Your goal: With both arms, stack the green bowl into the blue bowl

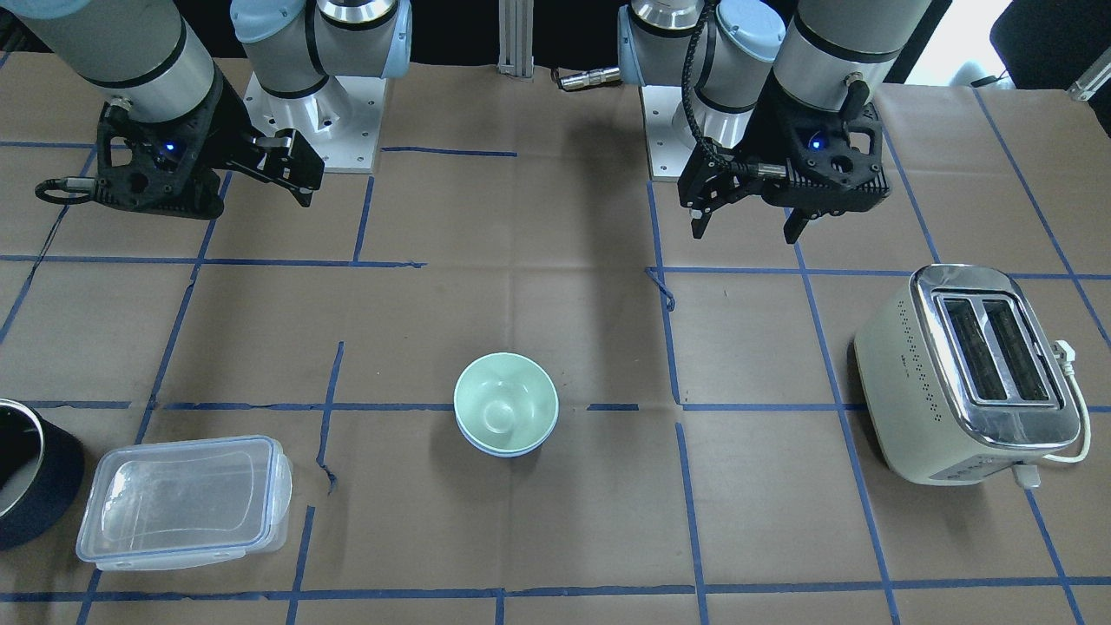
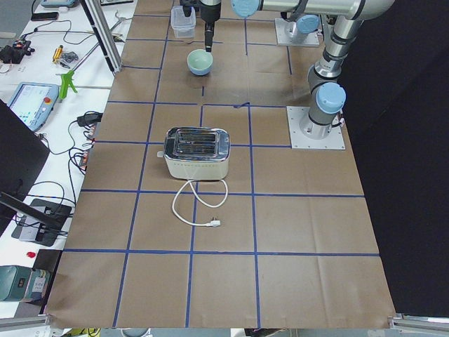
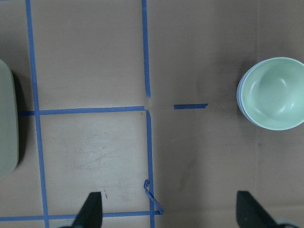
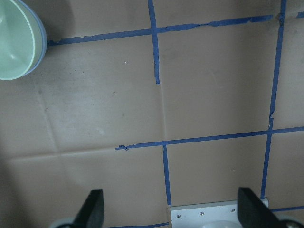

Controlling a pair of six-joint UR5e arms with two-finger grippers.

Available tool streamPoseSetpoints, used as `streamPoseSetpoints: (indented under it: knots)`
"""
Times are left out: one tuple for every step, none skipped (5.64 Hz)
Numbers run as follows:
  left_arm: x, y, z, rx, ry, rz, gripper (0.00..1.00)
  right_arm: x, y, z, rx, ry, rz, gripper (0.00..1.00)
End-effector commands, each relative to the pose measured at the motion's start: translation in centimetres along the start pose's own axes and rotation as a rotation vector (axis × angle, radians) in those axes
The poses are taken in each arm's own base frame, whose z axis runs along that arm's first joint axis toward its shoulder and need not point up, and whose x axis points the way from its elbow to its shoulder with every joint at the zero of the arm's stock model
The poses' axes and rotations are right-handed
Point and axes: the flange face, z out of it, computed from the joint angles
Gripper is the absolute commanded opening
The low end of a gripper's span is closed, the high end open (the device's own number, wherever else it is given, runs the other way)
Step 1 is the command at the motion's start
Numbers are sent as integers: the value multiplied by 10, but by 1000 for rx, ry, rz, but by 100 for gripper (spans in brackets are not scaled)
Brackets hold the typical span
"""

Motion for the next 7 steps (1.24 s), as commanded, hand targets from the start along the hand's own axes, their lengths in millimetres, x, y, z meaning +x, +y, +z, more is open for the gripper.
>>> streamPoseSetpoints:
  knots:
    - [0, 0, 0, 0, 0, 0, 99, -2, 14, -12, 32, -1, 20, 100]
    - [0, 0, 0, 0, 0, 0, 99, -3, 13, -3, 15, 0, 14, 100]
    - [0, 0, 0, 0, 0, 0, 99, -2, 13, 7, 2, 4, 11, 100]
    - [0, 0, 0, 0, -2, 1, 99, -2, 12, 5, 10, 11, 14, 100]
    - [0, 0, 0, 0, -2, 2, 99, -2, 12, 4, 17, 9, 16, 100]
    - [0, 0, 0, -2, -2, 1, 99, -2, 12, 4, 17, 9, 16, 100]
    - [0, 0, 0, -2, -2, 1, 99, -2, 12, 4, 17, 9, 16, 100]
